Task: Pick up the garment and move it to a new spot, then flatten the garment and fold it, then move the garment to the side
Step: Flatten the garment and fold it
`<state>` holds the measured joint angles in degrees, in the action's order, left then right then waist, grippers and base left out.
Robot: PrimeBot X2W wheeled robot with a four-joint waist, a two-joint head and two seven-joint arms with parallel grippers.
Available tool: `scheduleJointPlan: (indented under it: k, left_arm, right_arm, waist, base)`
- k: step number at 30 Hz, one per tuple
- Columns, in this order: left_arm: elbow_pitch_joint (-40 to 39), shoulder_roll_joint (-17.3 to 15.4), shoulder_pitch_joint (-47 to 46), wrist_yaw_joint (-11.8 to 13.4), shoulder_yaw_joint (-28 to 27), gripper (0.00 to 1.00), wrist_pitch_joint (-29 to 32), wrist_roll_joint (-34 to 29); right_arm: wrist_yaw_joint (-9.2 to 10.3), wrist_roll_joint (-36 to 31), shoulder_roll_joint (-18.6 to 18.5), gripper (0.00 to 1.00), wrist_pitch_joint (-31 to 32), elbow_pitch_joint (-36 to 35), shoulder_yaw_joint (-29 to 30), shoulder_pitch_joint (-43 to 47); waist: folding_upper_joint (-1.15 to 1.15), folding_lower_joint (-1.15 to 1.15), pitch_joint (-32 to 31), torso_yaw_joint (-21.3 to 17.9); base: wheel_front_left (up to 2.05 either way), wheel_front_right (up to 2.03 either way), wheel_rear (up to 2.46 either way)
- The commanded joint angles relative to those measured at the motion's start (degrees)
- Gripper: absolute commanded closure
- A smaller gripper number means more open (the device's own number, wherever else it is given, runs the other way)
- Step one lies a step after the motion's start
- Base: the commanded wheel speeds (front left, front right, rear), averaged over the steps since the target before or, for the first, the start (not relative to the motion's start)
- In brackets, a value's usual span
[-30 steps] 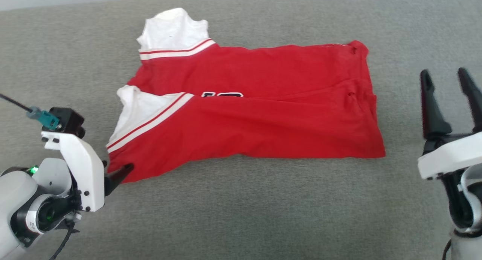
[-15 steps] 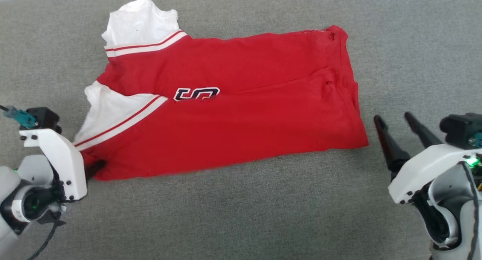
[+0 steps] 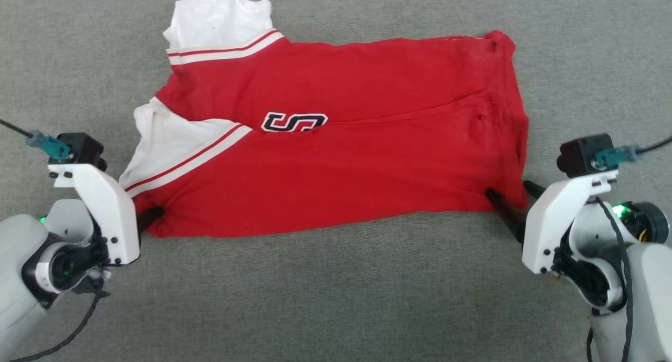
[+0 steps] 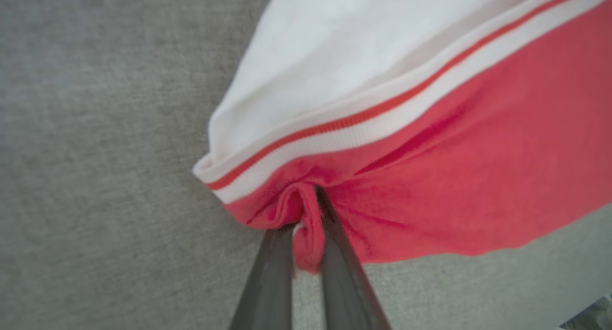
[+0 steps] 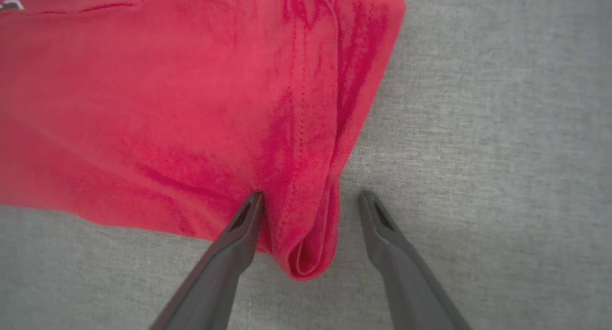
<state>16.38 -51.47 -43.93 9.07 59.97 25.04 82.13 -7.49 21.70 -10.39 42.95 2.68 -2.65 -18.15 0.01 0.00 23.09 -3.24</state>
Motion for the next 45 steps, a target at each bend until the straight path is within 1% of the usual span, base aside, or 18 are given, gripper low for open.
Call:
scheduleJointPlan:
  k: [1,2,3,4,7,11,12,15,18,23,28,35,37,39,43,44,45]
  left_arm:
    - [1.03,4.70,1.19,-0.08,2.16,1.00,0.05,-0.59]
    - [1.11,5.02,0.99,-0.21,2.17,1.00,-0.04,-0.62]
    - [1.22,5.35,0.77,-0.35,2.14,1.00,-0.16,-0.66]
    - [1.32,5.58,0.55,-0.44,2.09,1.00,-0.27,-0.79]
    - [1.32,5.64,0.36,-0.78,1.65,1.00,-0.69,-0.69]
    - [0.24,4.28,0.34,-1.04,1.01,1.00,-0.87,-0.38]
    - [0.24,4.28,0.34,-1.04,1.01,1.00,-0.87,-0.38]
    - [-1.43,2.59,0.55,-0.50,0.55,1.00,-0.66,-0.13]
    - [-3.95,0.54,0.95,0.33,0.05,1.00,-0.30,0.32]
    - [-9.74,-3.17,2.03,2.80,-0.51,1.00,-0.26,0.59]
    - [-16.40,-6.65,4.56,6.01,-0.69,1.00,-1.04,1.17]
    - [-24.04,-10.70,9.67,10.54,-0.70,1.00,-2.95,3.44]
    - [-25.16,-11.08,11.18,11.25,-0.37,1.00,-3.41,4.05]
    - [-25.43,-10.72,12.26,11.60,0.02,1.00,-3.87,4.44]
    - [-23.60,-8.75,13.11,10.63,0.65,1.00,-4.40,4.68]
    - [-22.83,-8.26,13.02,10.39,0.86,1.00,-4.46,4.30]
    - [-21.93,-7.74,12.77,10.05,1.08,0.73,-4.44,3.86]
  right_arm:
    - [0.00,0.40,0.09,0.00,1.87,2.05,-1.51,-0.34]
    - [-0.01,0.85,0.01,0.00,3.10,2.98,-2.37,-0.52]
    - [-0.03,0.67,-0.58,0.54,4.19,3.74,-3.22,-0.70]
    - [-0.03,0.63,-1.13,1.00,4.84,4.15,-3.73,-0.88]
    - [-0.01,1.84,-2.15,1.00,6.47,4.17,-3.77,-1.46]
    - [0.02,3.02,-4.16,1.00,8.32,2.21,-2.62,-1.79]
    - [0.02,3.02,-4.16,1.00,8.32,2.21,-2.62,-1.79]
    - [0.02,3.73,-5.78,1.00,9.95,-0.13,-1.74,-1.49]
    - [0.02,4.66,-6.64,1.00,11.75,-2.69,-0.74,-0.98]
    - [0.01,5.63,-7.65,1.00,15.85,-7.54,1.28,0.81]
    - [0.01,5.93,-8.32,1.00,19.92,-12.27,3.75,3.64]
    - [0.02,5.63,-7.13,1.00,26.19,-17.08,8.00,8.48]
    - [0.02,5.32,-6.32,1.00,26.53,-17.42,8.87,9.66]
    - [0.02,5.14,-5.61,1.00,26.25,-17.04,9.24,10.44]
    - [0.01,5.04,-3.99,1.00,23.83,-14.10,8.25,10.87]
    - [0.01,4.92,-3.71,0.84,23.00,-13.22,7.83,10.68]
    - [0.01,4.60,-3.62,0.70,22.12,-12.22,7.36,10.39]
  waist:
    - [-0.01,0.00,0.30,0.55]
    - [-0.01,0.00,0.36,0.73]
    - [-0.01,0.00,0.42,0.95]
    - [-0.01,0.00,0.49,1.15]
    - [-0.01,0.00,0.45,1.56]
    - [-0.01,0.00,0.01,2.11]
    - [-0.01,0.00,0.01,2.11]
    - [-0.01,0.00,-0.57,2.52]
    - [-0.01,0.00,-1.12,2.89]
    - [-0.01,0.00,-1.93,3.47]
    - [-0.01,0.00,-2.55,3.89]
    - [-0.01,0.00,-2.66,4.23]
    - [-0.01,0.00,-2.46,4.35]
    - [-0.01,0.00,-2.24,4.46]
    - [-0.01,0.00,-1.90,4.45]
    - [-0.01,0.00,-1.88,4.39]
    - [-0.01,0.00,-1.85,4.33]
  base:
    - [0.00,0.00,0.00]
    - [0.00,0.00,0.00]
    - [0.00,0.00,0.00]
    - [0.00,0.00,0.00]
    - [0.00,0.00,0.00]
    - [0.00,0.00,0.00]
    - [0.00,0.00,0.00]
    - [0.00,0.00,0.00]
    - [0.00,0.00,0.00]
    - [0.00,0.00,0.00]
    - [0.00,0.00,0.00]
    - [0.00,0.00,0.00]
    - [0.00,0.00,0.00]
    - [0.00,0.00,0.00]
    - [0.00,0.00,0.00]
    - [0.00,0.00,0.00]
    - [0.00,0.00,0.00]
